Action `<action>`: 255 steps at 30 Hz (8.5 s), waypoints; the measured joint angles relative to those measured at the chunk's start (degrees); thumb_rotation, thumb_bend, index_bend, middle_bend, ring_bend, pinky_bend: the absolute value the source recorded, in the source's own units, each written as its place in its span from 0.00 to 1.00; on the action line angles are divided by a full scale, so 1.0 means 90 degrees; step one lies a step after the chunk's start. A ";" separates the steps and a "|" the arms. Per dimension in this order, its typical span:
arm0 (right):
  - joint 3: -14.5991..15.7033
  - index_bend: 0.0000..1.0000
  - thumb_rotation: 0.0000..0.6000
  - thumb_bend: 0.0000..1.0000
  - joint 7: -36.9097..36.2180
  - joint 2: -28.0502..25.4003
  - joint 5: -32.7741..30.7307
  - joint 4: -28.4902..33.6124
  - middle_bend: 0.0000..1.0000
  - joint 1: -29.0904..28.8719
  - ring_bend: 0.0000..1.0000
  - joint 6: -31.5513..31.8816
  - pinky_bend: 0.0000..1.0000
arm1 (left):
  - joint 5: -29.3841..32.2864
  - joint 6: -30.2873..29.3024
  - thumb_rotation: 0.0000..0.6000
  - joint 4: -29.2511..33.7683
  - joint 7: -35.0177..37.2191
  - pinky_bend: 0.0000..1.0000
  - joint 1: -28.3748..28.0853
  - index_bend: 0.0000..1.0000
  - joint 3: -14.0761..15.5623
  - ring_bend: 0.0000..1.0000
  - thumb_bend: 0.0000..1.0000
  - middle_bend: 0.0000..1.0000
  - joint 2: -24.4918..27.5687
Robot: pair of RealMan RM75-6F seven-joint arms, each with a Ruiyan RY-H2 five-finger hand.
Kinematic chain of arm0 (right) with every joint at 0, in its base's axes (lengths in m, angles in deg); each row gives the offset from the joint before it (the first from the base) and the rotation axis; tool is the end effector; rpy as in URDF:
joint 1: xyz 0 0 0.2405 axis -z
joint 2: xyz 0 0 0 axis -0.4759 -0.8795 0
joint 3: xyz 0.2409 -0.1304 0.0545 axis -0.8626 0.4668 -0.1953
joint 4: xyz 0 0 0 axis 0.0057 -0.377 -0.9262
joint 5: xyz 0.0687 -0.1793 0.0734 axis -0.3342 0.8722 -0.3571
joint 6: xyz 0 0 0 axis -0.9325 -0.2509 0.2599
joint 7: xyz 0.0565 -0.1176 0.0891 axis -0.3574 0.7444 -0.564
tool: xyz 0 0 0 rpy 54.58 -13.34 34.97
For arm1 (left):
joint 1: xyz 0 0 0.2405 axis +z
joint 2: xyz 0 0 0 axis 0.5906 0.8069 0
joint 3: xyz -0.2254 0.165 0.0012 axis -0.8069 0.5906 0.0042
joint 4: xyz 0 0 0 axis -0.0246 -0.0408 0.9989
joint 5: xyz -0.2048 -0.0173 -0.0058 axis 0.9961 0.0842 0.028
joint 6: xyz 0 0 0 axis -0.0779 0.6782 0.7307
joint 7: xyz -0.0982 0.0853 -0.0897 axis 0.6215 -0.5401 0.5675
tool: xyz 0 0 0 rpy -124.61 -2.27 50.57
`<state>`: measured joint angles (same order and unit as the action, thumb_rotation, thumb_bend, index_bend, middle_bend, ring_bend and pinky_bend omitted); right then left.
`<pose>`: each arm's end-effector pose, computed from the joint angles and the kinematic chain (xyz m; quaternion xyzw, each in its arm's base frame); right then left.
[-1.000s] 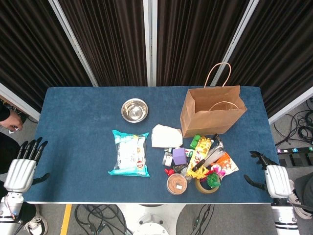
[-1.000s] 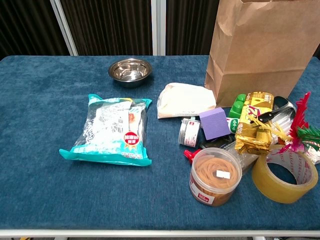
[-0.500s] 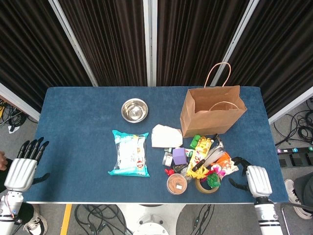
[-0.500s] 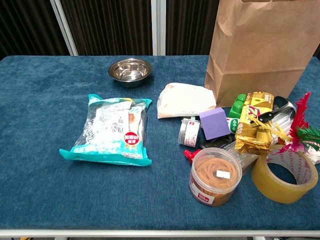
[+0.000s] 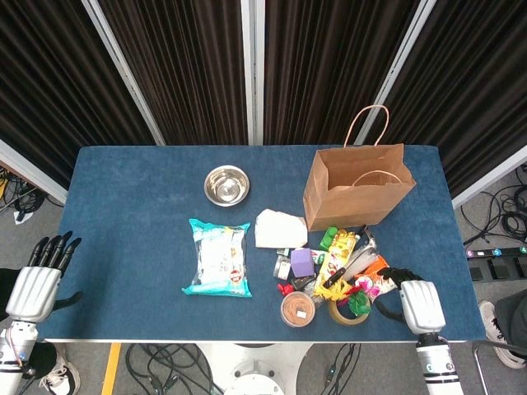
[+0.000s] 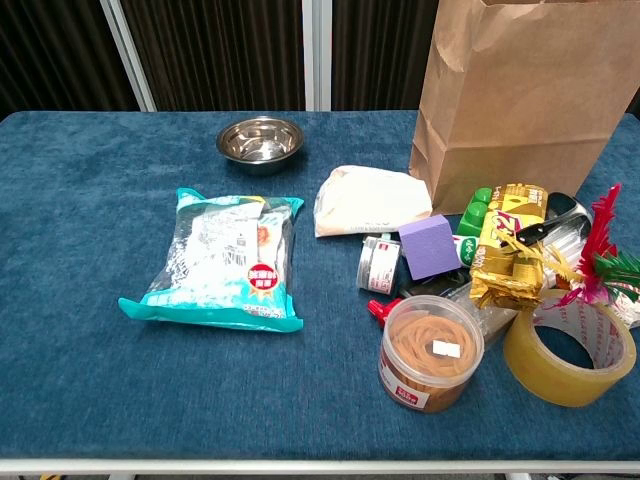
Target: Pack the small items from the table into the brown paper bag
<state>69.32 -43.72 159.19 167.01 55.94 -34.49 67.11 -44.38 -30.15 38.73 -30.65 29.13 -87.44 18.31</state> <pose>-0.2817 -0.1925 0.0622 0.6013 -0.4477 0.4091 0.5202 -0.3501 0.2025 0.1356 -0.6481 -0.3502 -0.3614 0.5716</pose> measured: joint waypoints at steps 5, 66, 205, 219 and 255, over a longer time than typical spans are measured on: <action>-0.0019 0.38 1.00 0.09 -0.0037 0.0168 -0.0009 -0.0166 0.42 -0.0059 0.35 -0.0072 0.51 | -0.0011 0.0006 1.00 -0.0066 0.0034 0.05 -0.0014 0.10 0.0003 0.00 0.05 0.07 -0.0021; -0.0177 0.50 1.00 0.24 0.1752 0.1132 -0.0805 -0.0688 0.49 -0.0675 0.40 -0.0775 0.53 | 0.0002 0.0057 1.00 -0.0547 0.0374 0.05 -0.0032 0.10 0.0061 0.00 0.05 0.07 -0.0158; -0.3471 0.00 1.00 0.00 0.0645 -0.2302 -0.8289 0.0183 0.00 -0.5304 0.00 -0.3643 0.00 | -0.0023 0.0525 1.00 -0.0147 0.0557 0.05 -0.0447 0.10 0.0121 0.00 0.05 0.07 0.0237; -0.3609 0.00 1.00 0.00 -0.0327 -0.2359 -0.5982 0.1321 0.05 -0.4964 0.00 -0.2800 0.00 | 0.0009 0.0462 1.00 -0.0136 0.0508 0.05 -0.0438 0.10 0.0077 0.00 0.05 0.07 0.0235; -0.0106 0.45 1.00 0.00 0.0572 -0.1451 0.0194 -0.0609 0.42 -0.2505 0.32 -0.1566 0.43 | -0.0038 0.0307 1.00 -0.0160 0.0186 0.05 -0.0267 0.10 0.0167 0.00 0.05 0.07 0.0014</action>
<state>68.37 -38.57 146.13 168.75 50.47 -57.03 53.02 -44.72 -27.39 37.29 -28.98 26.73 -85.93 18.44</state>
